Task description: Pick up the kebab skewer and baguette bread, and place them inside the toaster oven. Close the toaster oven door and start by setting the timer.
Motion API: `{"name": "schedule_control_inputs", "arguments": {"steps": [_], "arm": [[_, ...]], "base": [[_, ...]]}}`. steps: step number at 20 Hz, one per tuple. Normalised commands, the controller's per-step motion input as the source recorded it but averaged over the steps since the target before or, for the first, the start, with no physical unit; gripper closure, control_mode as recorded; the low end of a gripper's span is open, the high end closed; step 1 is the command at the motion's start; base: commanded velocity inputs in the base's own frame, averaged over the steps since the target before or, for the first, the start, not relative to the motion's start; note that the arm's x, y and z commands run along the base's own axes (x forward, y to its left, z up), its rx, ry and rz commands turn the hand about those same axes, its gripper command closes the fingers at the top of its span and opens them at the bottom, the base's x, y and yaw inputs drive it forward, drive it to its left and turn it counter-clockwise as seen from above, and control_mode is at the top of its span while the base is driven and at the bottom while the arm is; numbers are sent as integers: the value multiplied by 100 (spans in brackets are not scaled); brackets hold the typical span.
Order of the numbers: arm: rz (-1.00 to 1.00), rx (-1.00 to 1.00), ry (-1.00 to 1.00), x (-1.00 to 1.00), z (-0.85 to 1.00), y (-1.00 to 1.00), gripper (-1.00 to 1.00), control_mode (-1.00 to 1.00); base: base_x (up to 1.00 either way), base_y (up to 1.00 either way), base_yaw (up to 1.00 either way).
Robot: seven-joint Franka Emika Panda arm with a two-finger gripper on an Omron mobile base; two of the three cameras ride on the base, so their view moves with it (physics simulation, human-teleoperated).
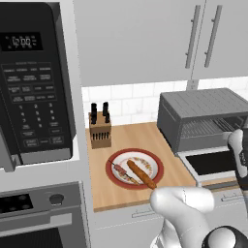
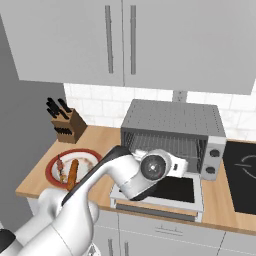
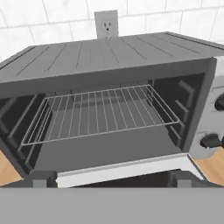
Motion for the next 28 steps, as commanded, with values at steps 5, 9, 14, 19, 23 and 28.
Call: {"name": "schedule_control_inputs", "arguments": {"steps": [5,9,14,19,23,28], "arm": [[0,-1,-7,0,-34,9,-100,-100],[0,0,-2,0,-16,0,-100,-100],[0,0,-3,23,0,3,-100,-100],[4,0,-5,43,0,0,-100,-100],[25,0,-4,48,0,-3,-100,-100],[9,0,-11,36,0,-27,-100,-100]], "base": [[0,0,0],[0,0,0],[0,0,0],[0,0,0],[0,0,0],[0,0,0]]}}
